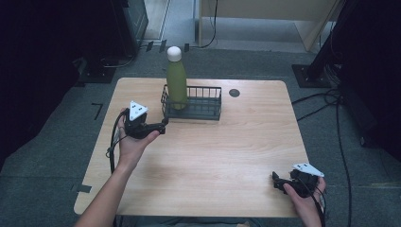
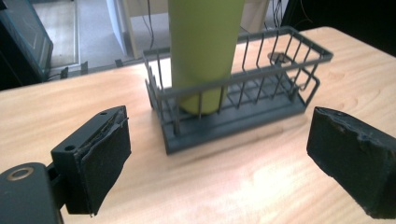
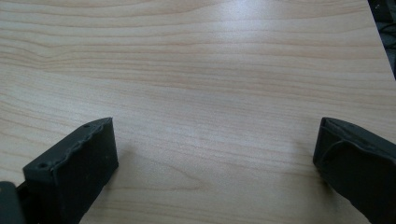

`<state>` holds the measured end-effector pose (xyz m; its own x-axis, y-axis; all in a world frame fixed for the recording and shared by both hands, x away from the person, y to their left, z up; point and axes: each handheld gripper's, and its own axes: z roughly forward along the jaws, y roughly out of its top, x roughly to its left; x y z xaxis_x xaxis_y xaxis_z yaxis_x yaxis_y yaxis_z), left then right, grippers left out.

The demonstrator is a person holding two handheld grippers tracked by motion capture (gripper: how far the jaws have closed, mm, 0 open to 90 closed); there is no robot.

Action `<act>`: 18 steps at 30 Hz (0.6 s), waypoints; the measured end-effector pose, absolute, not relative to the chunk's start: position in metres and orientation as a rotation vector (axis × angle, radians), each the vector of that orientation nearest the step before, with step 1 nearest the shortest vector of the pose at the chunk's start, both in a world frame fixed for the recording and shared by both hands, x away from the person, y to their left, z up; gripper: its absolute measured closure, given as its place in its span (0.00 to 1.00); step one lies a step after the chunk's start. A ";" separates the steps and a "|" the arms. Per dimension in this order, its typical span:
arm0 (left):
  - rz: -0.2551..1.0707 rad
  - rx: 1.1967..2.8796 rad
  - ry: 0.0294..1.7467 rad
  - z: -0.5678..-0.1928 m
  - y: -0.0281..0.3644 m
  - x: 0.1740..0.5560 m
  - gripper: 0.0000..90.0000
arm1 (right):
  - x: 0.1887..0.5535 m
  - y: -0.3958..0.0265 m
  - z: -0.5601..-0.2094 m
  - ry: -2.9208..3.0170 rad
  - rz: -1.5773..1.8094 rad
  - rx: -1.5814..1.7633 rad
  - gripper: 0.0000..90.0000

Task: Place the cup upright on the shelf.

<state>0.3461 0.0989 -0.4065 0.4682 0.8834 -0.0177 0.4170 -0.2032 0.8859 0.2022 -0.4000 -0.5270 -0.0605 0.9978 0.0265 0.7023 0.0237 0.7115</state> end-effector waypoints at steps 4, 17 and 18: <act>0.648 1.823 1.101 -0.416 0.106 0.333 0.08 | 0.202 -0.400 -0.527 1.815 0.785 1.727 0.00; 0.630 1.871 1.162 -0.465 0.134 0.295 0.08 | 0.202 -0.400 -0.527 1.817 0.783 1.724 0.00; 0.621 1.868 1.172 -0.468 0.138 0.292 0.08 | 0.202 -0.400 -0.527 1.817 0.783 1.724 0.00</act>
<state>0.2923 0.1380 -0.4681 0.4440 0.8958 -0.0181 0.4884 -0.2250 0.8431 0.2022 -0.4002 -0.5270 -0.0623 0.9978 0.0241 0.7024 0.0267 0.7113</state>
